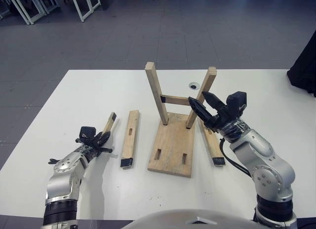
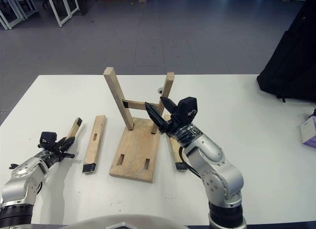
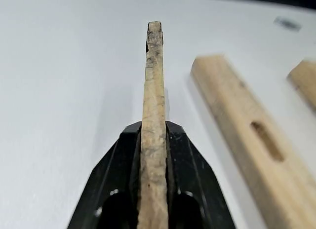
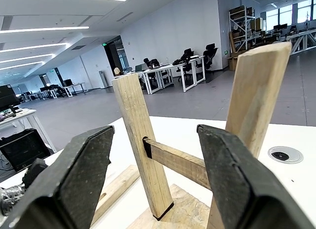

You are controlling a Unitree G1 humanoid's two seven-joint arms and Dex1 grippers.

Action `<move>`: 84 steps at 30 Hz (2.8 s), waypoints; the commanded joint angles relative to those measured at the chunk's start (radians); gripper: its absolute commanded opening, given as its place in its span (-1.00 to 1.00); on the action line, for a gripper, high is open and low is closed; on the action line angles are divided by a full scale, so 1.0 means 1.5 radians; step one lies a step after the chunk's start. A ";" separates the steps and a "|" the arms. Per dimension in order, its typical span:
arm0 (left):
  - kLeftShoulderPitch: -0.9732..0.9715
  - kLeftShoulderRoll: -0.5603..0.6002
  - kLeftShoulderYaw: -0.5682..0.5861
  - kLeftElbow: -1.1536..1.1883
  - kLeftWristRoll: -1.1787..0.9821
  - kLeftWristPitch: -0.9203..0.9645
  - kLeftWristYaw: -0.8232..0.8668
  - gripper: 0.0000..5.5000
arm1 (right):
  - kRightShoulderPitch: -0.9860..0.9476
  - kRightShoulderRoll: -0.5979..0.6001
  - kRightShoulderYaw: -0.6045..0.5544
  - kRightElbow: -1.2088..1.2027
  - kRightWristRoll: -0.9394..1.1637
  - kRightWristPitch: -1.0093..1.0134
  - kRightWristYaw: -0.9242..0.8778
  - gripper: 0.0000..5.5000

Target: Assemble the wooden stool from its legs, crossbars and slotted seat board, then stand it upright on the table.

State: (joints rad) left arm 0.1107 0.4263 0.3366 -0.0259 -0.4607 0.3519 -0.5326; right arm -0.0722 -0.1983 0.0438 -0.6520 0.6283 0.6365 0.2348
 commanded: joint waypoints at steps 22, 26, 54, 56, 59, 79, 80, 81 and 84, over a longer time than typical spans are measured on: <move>-0.037 0.098 -0.082 -0.275 -0.558 0.281 -0.295 -0.84 | -0.059 0.026 0.028 0.004 0.467 0.041 0.091 0.11; -0.037 0.096 -0.091 -0.274 -0.547 0.280 -0.307 -0.84 | -0.064 0.021 0.045 0.017 0.471 0.040 0.091 0.05; 0.019 0.081 -0.088 -0.253 -0.463 0.257 -0.219 -0.26 | -0.016 -0.059 -0.145 0.045 0.583 -0.014 0.009 -0.85; 0.057 0.053 -0.094 -0.268 -0.415 0.224 -0.180 -0.26 | 0.032 -0.103 -0.172 0.064 0.596 0.011 -0.018 -0.85; 0.104 0.008 -0.093 -0.279 -0.349 0.168 -0.123 -0.26 | 0.065 -0.127 -0.157 0.083 0.480 0.020 -0.135 -0.85; 0.145 -0.123 -0.199 -0.303 -0.153 0.030 0.006 -0.26 | 0.019 -0.056 -0.044 0.182 0.012 -0.044 -0.219 -0.85; 0.145 -0.122 -0.205 -0.300 -0.146 0.029 0.006 -0.26 | 0.024 -0.051 -0.039 0.191 -0.005 -0.049 -0.215 -0.85; 0.144 -0.121 -0.210 -0.298 -0.140 0.028 0.006 -0.26 | 0.029 -0.047 -0.037 0.197 -0.020 -0.052 -0.212 -0.85; 0.149 -0.122 -0.213 -0.295 -0.131 0.020 0.008 -0.26 | 0.042 -0.066 -0.010 0.198 -0.076 -0.058 -0.186 -0.85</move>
State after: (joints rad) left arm 0.3384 0.2420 0.0193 -0.4782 -0.6773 0.3894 -0.5262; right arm -0.0369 -0.2732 -0.0041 -0.3793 0.5748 0.5273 -0.0620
